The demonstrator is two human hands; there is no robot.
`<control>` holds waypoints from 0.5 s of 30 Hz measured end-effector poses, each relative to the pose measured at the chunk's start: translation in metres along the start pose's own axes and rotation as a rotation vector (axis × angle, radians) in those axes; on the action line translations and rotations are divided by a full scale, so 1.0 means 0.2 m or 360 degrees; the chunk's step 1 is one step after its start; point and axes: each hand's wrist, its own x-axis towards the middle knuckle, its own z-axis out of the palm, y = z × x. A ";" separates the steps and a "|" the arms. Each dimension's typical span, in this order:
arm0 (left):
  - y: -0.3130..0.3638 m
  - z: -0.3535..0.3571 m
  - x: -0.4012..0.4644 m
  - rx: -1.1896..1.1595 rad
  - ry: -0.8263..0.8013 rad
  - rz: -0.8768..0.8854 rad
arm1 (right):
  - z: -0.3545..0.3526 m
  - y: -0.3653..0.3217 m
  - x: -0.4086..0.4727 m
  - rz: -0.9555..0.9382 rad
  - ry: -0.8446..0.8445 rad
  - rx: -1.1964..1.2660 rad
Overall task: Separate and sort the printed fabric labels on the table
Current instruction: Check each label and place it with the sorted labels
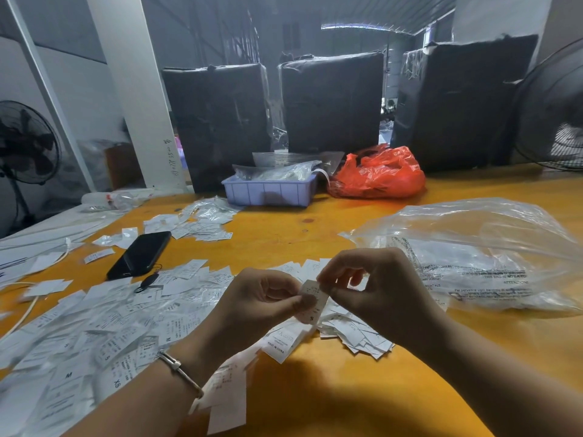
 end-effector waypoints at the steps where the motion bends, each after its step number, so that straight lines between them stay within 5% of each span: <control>1: 0.00 0.00 0.00 0.0008 0.0002 -0.0001 | 0.00 0.00 0.00 0.0008 -0.0032 -0.0007; 15: 0.00 -0.02 0.00 -0.0025 0.0030 -0.0046 | 0.01 0.05 0.01 0.0326 -0.0263 0.0464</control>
